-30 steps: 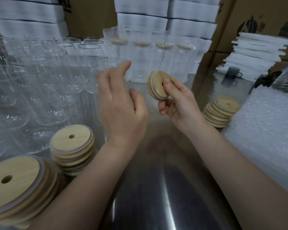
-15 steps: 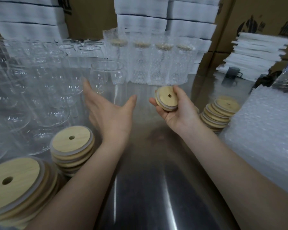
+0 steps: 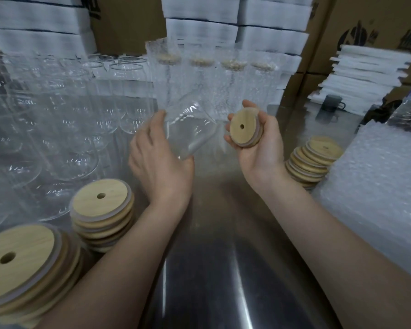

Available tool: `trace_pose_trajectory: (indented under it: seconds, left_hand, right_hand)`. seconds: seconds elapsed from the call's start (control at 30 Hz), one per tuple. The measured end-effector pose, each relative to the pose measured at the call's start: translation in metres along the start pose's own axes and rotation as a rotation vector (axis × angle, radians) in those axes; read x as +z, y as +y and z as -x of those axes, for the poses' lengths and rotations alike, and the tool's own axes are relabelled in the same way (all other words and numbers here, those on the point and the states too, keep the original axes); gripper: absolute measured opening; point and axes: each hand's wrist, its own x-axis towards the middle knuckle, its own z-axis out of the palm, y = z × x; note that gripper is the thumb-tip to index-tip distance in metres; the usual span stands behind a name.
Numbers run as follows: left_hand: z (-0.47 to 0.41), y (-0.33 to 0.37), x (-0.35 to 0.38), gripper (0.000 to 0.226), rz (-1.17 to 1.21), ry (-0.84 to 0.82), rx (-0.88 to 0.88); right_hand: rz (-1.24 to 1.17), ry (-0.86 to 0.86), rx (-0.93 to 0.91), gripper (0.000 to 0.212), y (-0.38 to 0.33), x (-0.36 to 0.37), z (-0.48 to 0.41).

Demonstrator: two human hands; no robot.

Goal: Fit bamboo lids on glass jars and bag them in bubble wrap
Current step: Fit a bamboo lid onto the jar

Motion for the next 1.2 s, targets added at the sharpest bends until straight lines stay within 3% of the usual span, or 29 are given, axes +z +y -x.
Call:
trace_pose_trajectory:
  seconds: [0.17,0.33,0.53,1.2]
  left_hand:
    - [0.006,0.006,0.000,0.083,-0.125,-0.031,0.139]
    - [0.009,0.009,0.001,0.083,-0.180,-0.036,0.213]
    - [0.009,0.008,0.000,0.085,-0.183,-0.054,0.214]
    - [0.011,0.011,0.000,0.083,-0.145,0.000,0.211]
  right_hand:
    - [0.274,-0.034,-0.289,0.026,-0.002,0.002,0.006]
    - [0.477,-0.125,-0.421,0.034,0.000,0.003,0.013]
    - [0.591,-0.159,-0.442,0.038,0.002,0.004,0.016]
    - [0.580,-0.211,-0.388,0.035,0.001,0.010,0.024]
